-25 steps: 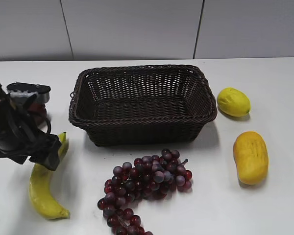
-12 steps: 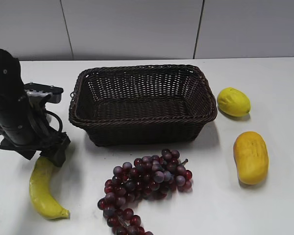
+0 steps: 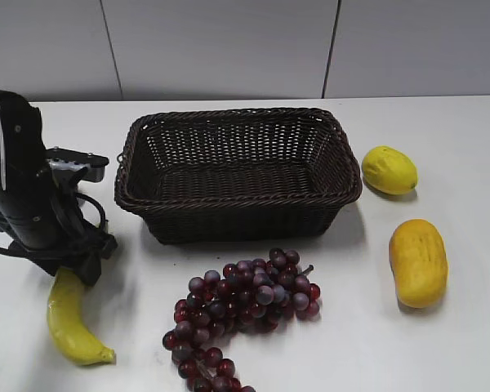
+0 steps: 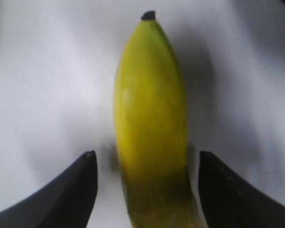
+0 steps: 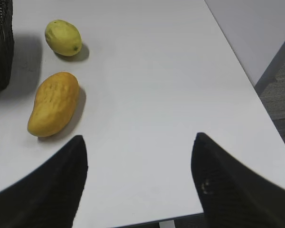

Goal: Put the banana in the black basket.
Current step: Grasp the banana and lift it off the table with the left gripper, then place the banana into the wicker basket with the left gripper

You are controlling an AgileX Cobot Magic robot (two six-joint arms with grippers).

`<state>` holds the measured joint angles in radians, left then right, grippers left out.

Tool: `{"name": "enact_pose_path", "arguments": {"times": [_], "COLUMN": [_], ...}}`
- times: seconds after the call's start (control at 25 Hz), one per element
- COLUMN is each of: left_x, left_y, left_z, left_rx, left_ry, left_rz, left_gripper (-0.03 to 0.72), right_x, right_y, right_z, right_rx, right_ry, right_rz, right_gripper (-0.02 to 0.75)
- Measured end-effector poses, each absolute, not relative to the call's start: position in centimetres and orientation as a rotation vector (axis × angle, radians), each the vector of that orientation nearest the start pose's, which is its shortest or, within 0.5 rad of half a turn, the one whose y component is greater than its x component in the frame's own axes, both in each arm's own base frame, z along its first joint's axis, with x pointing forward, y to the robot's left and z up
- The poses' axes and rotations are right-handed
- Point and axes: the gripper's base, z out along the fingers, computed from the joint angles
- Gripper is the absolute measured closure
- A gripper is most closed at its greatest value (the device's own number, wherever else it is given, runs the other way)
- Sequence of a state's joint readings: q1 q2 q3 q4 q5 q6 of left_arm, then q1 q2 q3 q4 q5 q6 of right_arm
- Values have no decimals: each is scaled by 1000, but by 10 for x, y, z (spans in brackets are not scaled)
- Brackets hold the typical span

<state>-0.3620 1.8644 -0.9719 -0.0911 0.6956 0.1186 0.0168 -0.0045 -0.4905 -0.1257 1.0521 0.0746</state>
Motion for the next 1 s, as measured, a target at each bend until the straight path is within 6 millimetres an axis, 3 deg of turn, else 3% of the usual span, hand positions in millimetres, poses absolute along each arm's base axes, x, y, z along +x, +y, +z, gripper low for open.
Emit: {"name": "enact_pose_path", "arguments": {"times": [0.2, 0.56, 0.8, 1.0], "left_x": [292, 294, 305, 330], "left_y": [-116, -117, -115, -121], "left_z": [123, 134, 174, 217], "left_rx": [635, 668, 782, 752], "left_ry": [3024, 3089, 3200, 3073], "left_rz": [-102, -88, 31, 73], "left_gripper": [387, 390, 390, 390], "right_x": [-4, -4, -4, -4], "right_y": [-10, -10, -10, -10], "right_z": [276, 276, 276, 276], "right_rx": [63, 64, 64, 64], "right_ry": [2033, 2034, 2034, 2034], "right_rz": [-93, -93, -93, -93], "right_gripper": [187, 187, 187, 187]}}
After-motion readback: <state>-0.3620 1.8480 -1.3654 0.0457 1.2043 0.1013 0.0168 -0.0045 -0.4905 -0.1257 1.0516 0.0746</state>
